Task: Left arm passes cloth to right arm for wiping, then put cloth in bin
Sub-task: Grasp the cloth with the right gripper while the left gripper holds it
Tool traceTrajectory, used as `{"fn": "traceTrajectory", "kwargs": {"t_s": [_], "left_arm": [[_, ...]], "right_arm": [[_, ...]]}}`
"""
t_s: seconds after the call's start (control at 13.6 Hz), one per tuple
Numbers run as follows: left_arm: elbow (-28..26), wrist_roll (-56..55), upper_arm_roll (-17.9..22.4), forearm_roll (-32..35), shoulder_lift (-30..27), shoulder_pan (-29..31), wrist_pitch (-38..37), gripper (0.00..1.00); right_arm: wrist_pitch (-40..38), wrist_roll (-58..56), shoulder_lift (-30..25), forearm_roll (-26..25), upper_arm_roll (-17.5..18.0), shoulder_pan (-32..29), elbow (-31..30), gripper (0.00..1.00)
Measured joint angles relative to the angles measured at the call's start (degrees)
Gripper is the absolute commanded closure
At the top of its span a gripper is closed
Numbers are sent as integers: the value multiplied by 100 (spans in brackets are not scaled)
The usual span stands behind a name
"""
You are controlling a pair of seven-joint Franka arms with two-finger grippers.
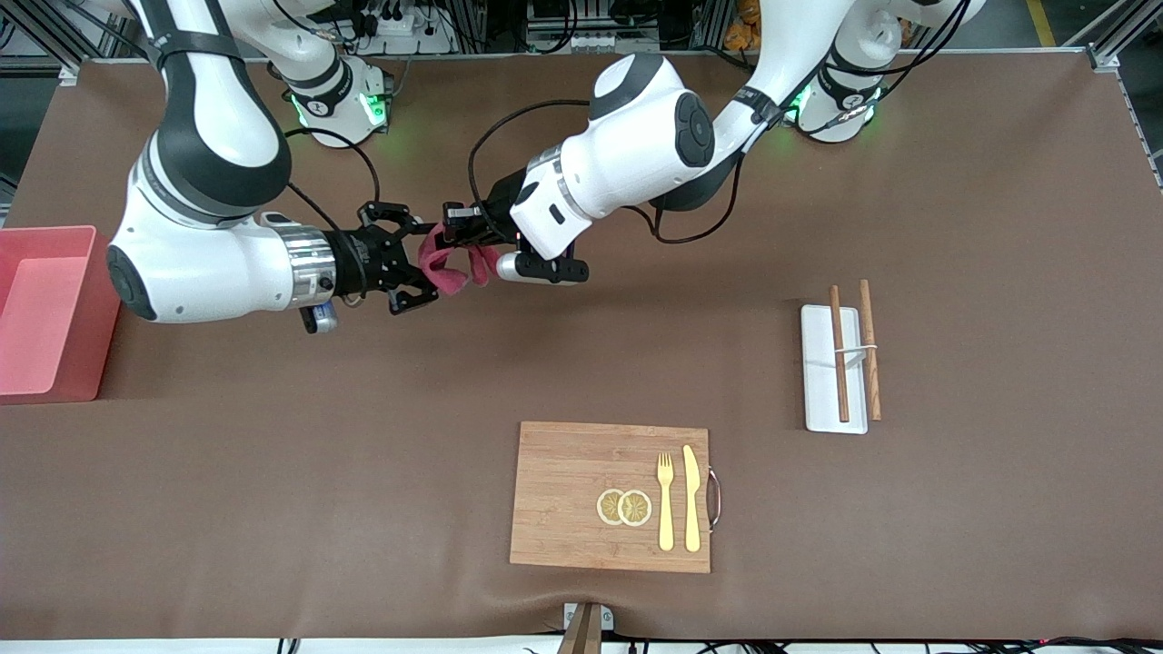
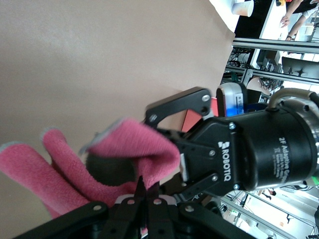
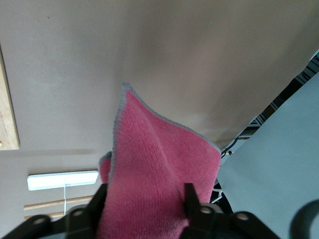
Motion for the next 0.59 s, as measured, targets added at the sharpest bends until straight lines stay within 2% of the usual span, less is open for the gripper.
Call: {"fn": "traceTrajectory", "kwargs": {"t_s": [0.22,0.29,0.37,0.44,0.59], "left_arm": [[1,0,2,0,0,0,1,100],[0,1,11,0,1,3,4,96],[-3,17,31,0,3,7,4,18],[-5,65,44,1,4,18,3,0],[36,307,57,68,-14,38,21,0]], "right_arm": [[129,-44,101,8,0,162,-6,100],[152,-103,157,9,-1,178,-5,100],[159,-173,196,9,0,202,-1,100],[193,-255,203,9,-1,218,5,100],[212,-524,204,-2,-37,216,9,100]]}}
